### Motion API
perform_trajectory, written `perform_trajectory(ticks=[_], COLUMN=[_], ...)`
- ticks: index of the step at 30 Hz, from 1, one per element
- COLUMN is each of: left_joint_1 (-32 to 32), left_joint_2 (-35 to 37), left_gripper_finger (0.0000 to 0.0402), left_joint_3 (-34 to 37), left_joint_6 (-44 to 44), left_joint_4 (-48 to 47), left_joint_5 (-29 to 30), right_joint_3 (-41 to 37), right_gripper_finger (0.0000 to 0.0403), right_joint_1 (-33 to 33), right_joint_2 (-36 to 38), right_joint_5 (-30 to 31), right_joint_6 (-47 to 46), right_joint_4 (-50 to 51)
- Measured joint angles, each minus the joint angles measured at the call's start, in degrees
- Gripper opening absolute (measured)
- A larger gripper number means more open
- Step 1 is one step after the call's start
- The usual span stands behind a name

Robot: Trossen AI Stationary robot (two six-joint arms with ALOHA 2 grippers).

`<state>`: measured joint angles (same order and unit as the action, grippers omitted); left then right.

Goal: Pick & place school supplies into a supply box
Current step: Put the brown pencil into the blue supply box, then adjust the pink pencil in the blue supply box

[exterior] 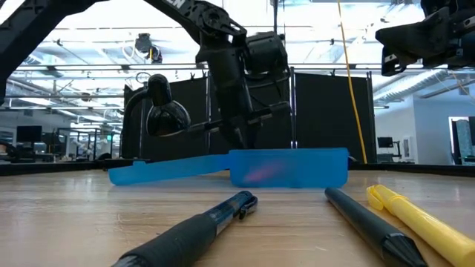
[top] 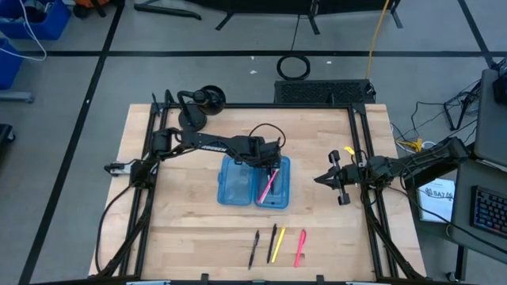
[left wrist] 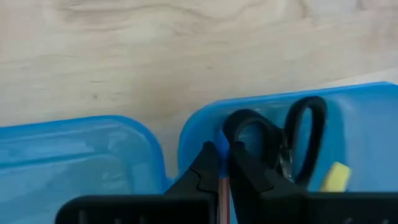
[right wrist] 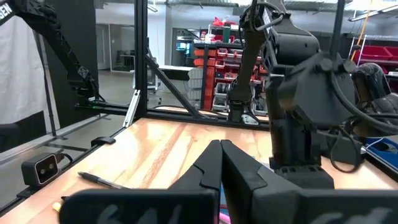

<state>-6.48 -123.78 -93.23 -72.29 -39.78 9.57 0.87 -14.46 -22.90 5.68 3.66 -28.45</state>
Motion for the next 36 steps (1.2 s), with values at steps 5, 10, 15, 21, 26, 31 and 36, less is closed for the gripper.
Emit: perform_trajectory(ticks=[5,10,15,21,26,31,36], left_joint_1=[0.0,0.1,0.2,0.2,0.3,0.7,1.5], left_joint_2=[-1.2,-2.0,-1.9,-1.9,-0.3,2.9,5.8], left_gripper_finger=[0.0018,0.0022,0.007,0.0116,0.0122,0.0123,0.0124], left_joint_3=[-0.1,0.0,0.0,0.0,0.0,-1.9,-5.6], left_joint_6=[-0.4,-0.9,-1.1,-1.4,-1.8,-1.4,2.8], left_joint_4=[0.2,0.5,0.6,0.7,0.3,-3.3,-8.5], left_joint_5=[-0.9,-0.9,-0.9,-1.2,-1.4,1.3,4.3], right_joint_3=[0.0,0.0,0.0,0.0,0.0,0.0,0.0], right_gripper_finger=[0.0,0.0,0.0,0.0,0.0,0.0,0.0], right_joint_1=[0.0,0.0,0.0,0.0,0.0,0.0,0.0], right_joint_2=[-0.1,-0.1,-0.1,-0.1,-0.1,-0.1,-0.1], right_joint_5=[0.0,0.0,0.0,0.0,0.0,-1.1,-4.3], right_joint_6=[0.0,0.0,-0.6,-1.1,-1.1,-1.2,-1.5], right_joint_4=[0.6,0.9,0.9,0.9,0.9,0.8,-0.2])
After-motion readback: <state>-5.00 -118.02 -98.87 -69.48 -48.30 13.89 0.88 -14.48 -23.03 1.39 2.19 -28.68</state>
